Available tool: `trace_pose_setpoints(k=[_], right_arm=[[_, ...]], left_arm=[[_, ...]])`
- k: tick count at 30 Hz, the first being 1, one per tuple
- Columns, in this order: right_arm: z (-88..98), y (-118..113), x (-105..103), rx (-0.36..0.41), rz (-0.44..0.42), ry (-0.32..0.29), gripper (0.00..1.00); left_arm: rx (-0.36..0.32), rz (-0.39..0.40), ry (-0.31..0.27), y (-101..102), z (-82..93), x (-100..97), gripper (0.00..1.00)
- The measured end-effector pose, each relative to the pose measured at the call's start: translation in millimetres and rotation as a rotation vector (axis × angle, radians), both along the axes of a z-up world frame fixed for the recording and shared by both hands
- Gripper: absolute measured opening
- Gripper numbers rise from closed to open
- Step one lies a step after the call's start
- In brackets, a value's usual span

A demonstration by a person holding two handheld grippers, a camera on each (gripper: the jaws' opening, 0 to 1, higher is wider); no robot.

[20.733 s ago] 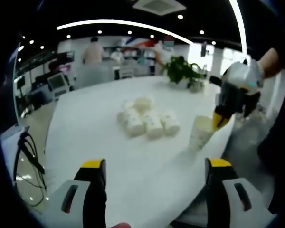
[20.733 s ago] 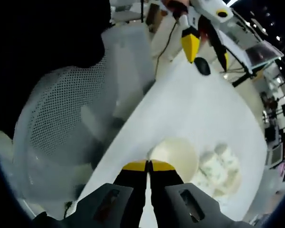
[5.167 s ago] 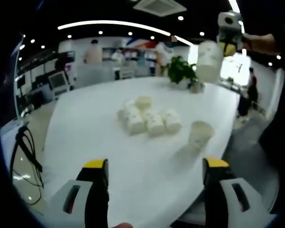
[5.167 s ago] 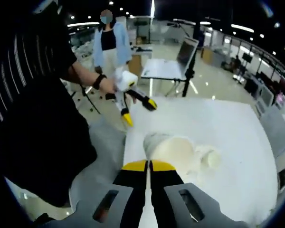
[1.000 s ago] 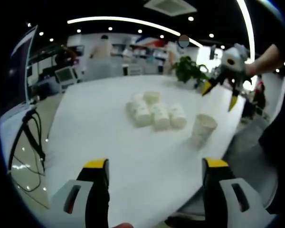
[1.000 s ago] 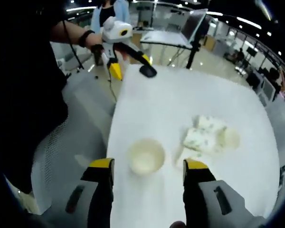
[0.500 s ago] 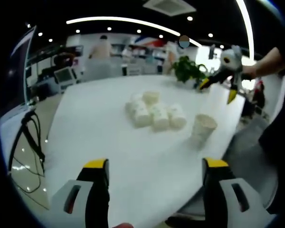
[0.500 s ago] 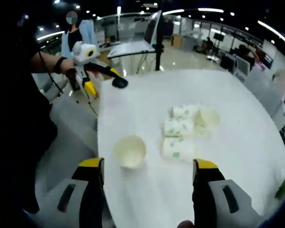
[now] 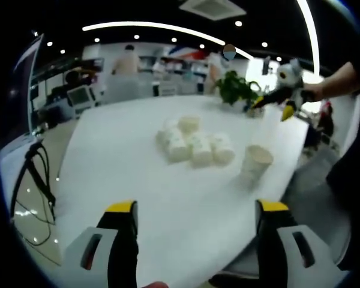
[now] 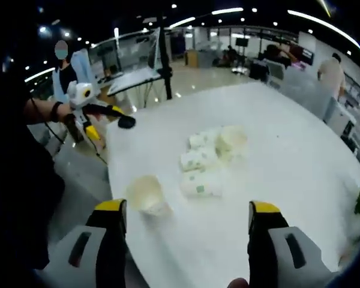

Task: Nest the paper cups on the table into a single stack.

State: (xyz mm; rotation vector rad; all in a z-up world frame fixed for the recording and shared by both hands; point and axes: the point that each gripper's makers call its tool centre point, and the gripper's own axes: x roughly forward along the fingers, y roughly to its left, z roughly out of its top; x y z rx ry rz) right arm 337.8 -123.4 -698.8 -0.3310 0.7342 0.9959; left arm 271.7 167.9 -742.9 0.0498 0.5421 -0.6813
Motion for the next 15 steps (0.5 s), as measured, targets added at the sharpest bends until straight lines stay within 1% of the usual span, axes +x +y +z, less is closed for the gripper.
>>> trace_pose_setpoints(k=[2,8,11,13,15], right_arm=[[0.3,-1.7,1.5,0.007,-0.017,0.003,0.84],[1.9,-4.9,6.4,0.025,-0.060,0.003,0.96],[3.2,-6.0,8.6,0.037,-0.075,-0.002,1.00],[4.2,-7.7,10.8,0.044,-0.088,0.000,1.00],[4.4,-9.4,12.9,0.037,-0.089,-0.011,1.00]], left_arm=[[0.001,-0.001,0.000,-0.2,-0.3,-0.3,0.79],[0.000,0.000,0.003,0.5,-0.9,-0.9,0.79],[-0.005,0.003,0.002,0.0,0.0,-0.5,0.79],[-0.003,0.000,0.002,-1.0,0.4,-0.7,0.79],[-0.003,-0.002,0.001,-1.7,0.8,-0.6,0.79]])
